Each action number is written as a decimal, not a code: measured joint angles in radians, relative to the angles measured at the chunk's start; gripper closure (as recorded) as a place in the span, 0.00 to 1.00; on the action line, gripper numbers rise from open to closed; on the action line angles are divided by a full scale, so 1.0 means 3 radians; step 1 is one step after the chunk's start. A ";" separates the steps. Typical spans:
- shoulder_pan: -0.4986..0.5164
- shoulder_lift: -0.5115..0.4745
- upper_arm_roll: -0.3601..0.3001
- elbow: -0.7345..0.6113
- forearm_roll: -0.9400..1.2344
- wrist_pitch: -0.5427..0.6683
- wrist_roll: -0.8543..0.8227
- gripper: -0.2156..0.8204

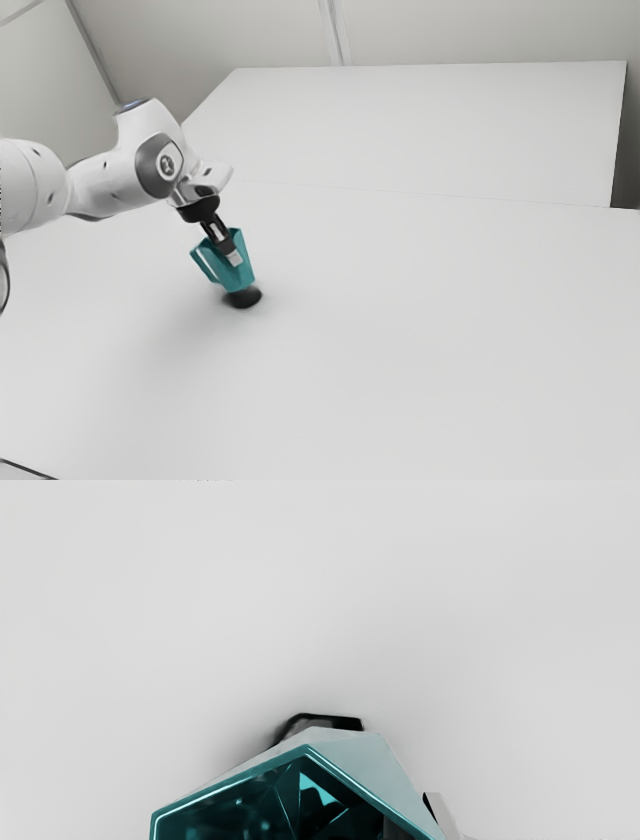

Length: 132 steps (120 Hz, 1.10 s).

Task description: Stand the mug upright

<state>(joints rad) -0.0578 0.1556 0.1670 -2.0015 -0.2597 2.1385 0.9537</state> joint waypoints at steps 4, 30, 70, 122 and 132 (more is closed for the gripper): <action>-0.0038 0.0007 0.0001 0.0001 0.0098 0.0050 -0.0040 0.97; -0.0226 0.0109 0.0007 -0.0011 0.0499 0.0541 -0.0273 0.97; -0.0313 0.0382 0.0007 -0.0021 0.0752 0.1128 -0.0521 0.97; -0.0331 0.0450 0.0002 -0.0008 0.0811 0.1329 -0.0706 0.90; -0.0351 0.0450 0.0001 -0.0008 0.0810 0.1330 -0.0716 0.72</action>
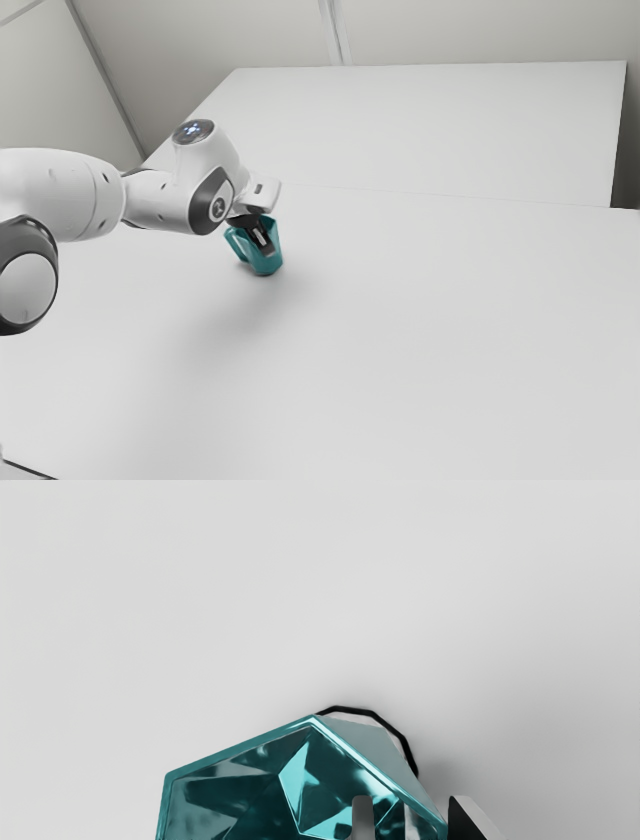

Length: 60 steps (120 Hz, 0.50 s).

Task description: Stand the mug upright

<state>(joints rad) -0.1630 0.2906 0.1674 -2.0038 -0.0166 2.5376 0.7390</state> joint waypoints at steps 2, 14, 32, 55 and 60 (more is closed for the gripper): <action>-0.0001 0.0000 0.0000 0.0000 0.0000 0.0000 -0.0002 0.69; -0.0004 -0.0003 -0.0001 0.0009 0.0000 -0.0001 -0.0010 0.51; -0.0006 -0.0029 0.0002 0.0046 0.0003 -0.0003 -0.0015 0.36; -0.0017 -0.0221 0.0011 0.0040 -0.0005 -0.0063 -0.0026 0.27; -0.0016 -0.0292 0.0014 0.0039 -0.0015 -0.0124 -0.0042 0.26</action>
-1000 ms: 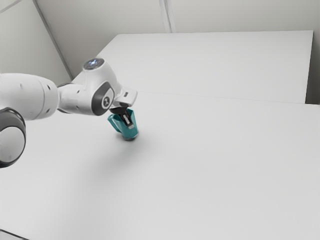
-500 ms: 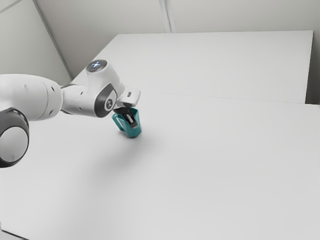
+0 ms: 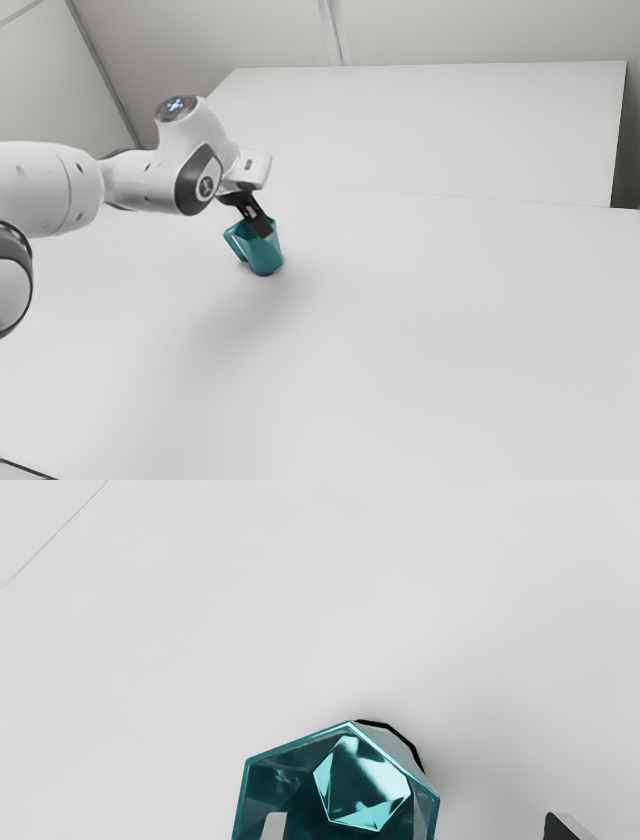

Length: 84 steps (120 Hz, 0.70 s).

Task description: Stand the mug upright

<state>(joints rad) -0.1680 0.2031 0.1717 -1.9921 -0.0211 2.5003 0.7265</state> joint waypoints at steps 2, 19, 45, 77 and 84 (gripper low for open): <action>0.0000 -0.0032 0.0002 0.0001 -0.0003 -0.0034 -0.0011 0.25; 0.0010 -0.0255 0.0031 0.0034 0.0000 -0.0420 -0.0146 0.23; 0.0013 -0.0466 0.0104 0.0298 0.0032 -0.1134 -0.0367 0.22; 0.0040 -0.0535 0.0179 0.0853 0.0126 -0.2006 -0.0635 0.21; 0.0027 -0.0569 0.0181 0.0986 0.0154 -0.2164 -0.0684 0.21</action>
<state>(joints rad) -0.1599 0.0323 0.2259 -1.6964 0.0252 1.8512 0.5213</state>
